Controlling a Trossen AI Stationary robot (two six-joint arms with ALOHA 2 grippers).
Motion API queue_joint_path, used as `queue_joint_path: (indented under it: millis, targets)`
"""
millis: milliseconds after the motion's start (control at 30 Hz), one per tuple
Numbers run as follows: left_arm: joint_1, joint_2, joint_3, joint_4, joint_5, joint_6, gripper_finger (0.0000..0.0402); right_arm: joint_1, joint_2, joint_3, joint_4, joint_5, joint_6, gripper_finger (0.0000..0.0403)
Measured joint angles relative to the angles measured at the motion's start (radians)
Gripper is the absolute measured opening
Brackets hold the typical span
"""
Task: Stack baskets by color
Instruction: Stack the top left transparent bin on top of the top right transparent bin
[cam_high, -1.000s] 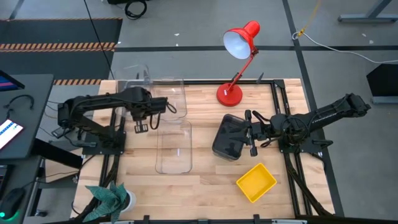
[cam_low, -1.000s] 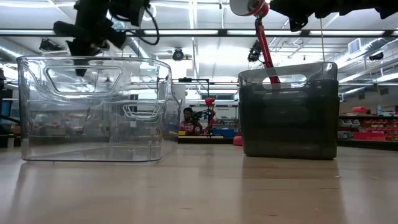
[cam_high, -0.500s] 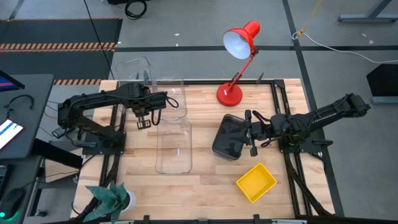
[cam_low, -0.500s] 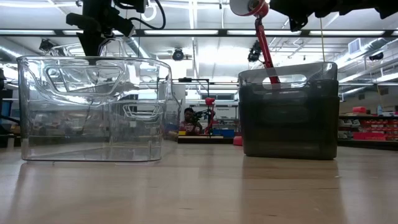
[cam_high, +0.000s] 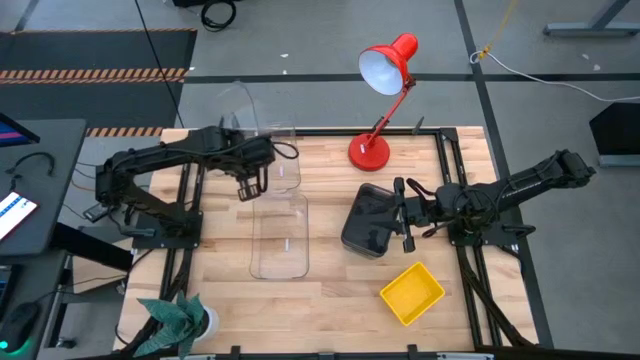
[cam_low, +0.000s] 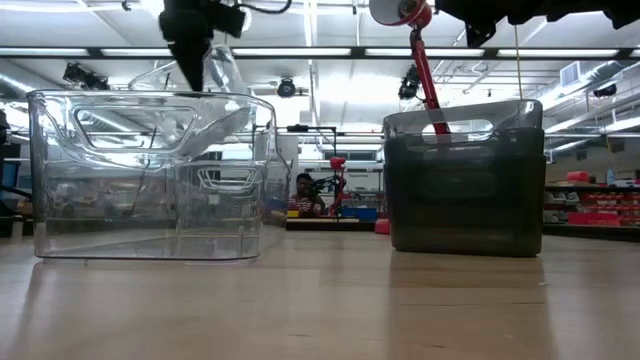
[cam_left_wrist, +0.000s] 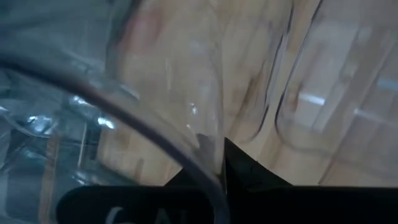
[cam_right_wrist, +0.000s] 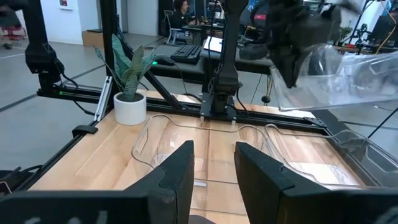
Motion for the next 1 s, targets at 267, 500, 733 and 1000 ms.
queue_joint_path:
  millis: [267,500,733,1000]
  targets:
    - [-0.042,0.0,0.025,0.124,0.018,0.04,0.0005,0.001,0.0,0.0,-0.005,0.0,0.002,0.0121]
    - [-0.046,0.005,-0.04,0.162,0.046,0.013,0.0005,0.027,0.0,0.0,-0.012,0.0,0.001,0.0121]
    - [-0.032,0.005,-0.075,0.217,0.083,-0.001,0.0005,0.034,0.0,0.0,-0.002,0.006,0.0,0.0121]
    - [-0.026,0.053,-0.075,0.214,0.131,0.018,0.0005,0.034,0.0,0.0,0.0,0.006,0.001,0.0121]
